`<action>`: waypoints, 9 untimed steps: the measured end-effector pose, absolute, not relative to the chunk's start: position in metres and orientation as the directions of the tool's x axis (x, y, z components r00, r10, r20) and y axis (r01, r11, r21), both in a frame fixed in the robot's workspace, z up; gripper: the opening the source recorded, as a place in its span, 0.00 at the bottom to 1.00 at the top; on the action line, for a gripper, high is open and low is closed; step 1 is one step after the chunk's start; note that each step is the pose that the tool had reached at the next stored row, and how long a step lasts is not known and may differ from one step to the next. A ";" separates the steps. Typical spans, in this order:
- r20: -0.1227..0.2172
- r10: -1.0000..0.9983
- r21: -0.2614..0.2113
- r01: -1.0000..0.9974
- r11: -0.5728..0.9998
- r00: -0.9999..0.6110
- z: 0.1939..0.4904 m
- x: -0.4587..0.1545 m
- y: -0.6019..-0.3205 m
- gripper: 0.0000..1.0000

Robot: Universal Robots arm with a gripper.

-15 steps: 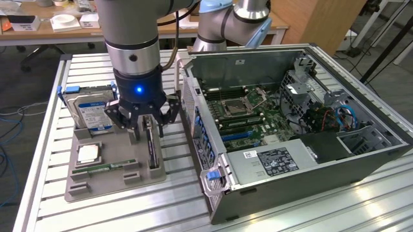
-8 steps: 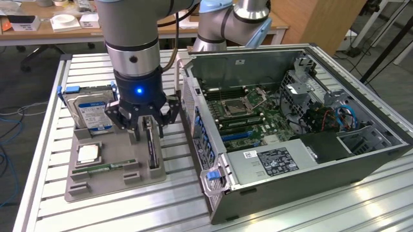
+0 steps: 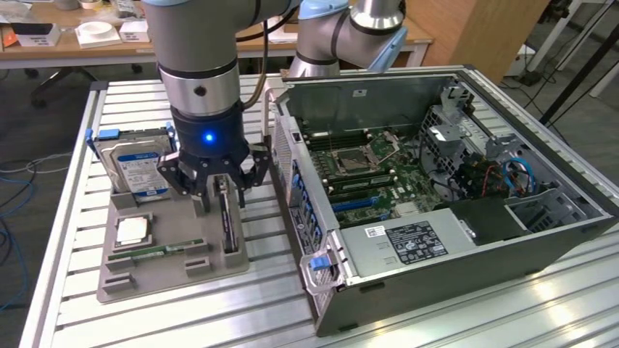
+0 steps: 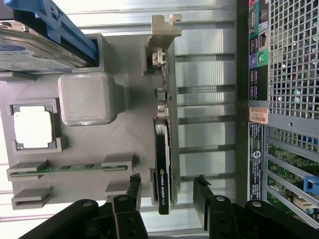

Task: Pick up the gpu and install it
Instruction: 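Pick up the gpu and move the gpu toward the slot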

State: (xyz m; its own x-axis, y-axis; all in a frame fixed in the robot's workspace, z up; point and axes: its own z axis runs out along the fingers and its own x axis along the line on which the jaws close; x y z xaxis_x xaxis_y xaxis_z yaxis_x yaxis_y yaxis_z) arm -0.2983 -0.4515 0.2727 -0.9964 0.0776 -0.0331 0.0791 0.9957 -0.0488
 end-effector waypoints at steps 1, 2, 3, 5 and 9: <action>-0.033 0.078 -0.049 0.079 0.996 -0.996 0.272 -0.298 -0.451 0.55; -0.033 0.078 -0.049 0.079 0.996 -0.996 0.272 -0.298 -0.451 0.55; -0.033 0.078 -0.049 0.079 0.996 -0.996 0.272 -0.298 -0.451 0.55; -0.033 0.078 -0.049 0.079 0.996 -0.996 0.272 -0.298 -0.451 0.55; -0.033 0.078 -0.049 0.079 0.996 -0.996 0.270 -0.298 -0.451 0.55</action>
